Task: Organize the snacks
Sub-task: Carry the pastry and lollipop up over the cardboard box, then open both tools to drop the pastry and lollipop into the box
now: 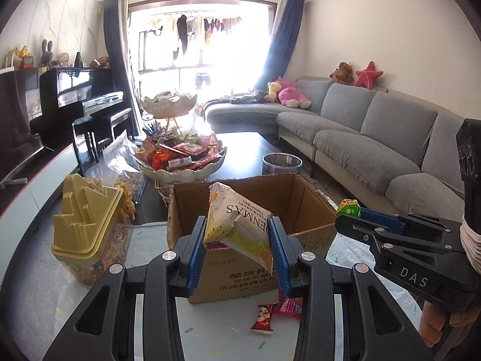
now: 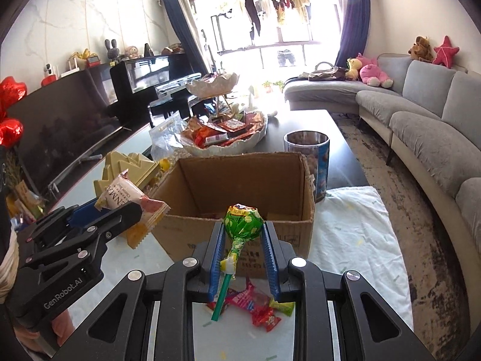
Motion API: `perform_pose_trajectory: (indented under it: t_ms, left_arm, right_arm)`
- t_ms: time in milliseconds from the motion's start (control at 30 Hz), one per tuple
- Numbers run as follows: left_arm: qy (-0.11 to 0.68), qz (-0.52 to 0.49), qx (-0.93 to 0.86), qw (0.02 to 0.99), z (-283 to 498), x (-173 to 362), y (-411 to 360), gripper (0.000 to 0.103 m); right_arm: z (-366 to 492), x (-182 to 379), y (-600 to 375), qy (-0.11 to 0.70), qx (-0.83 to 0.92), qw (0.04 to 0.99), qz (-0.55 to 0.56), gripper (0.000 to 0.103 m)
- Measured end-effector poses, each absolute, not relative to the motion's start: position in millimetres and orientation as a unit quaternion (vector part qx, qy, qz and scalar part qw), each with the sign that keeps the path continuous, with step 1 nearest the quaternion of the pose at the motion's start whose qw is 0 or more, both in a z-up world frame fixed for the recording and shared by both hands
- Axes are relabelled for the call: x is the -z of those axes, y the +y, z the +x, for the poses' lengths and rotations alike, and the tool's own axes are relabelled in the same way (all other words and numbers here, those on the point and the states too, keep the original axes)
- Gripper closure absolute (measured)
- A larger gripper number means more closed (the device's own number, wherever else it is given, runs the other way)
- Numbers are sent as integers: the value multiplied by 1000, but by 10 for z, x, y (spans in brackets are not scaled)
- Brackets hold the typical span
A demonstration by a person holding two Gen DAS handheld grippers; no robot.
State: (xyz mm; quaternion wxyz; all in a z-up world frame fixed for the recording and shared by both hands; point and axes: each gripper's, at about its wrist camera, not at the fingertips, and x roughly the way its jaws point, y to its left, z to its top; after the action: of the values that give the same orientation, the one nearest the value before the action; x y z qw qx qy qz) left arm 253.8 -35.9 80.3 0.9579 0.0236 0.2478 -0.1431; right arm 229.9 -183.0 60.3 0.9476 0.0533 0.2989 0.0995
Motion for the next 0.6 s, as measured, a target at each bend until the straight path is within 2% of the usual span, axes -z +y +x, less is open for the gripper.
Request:
perform_pose_trajectory:
  t_ms: [300, 600]
  left_arm:
    - [240, 28, 136, 961, 2843, -908, -347, 63]
    - [262, 31, 134, 955, 3185, -768, -360, 63]
  right_arm:
    - [2581, -730, -1810, 290, -102, 950, 48, 76]
    - [2859, -686, -1820, 298, -104, 948, 42, 76]
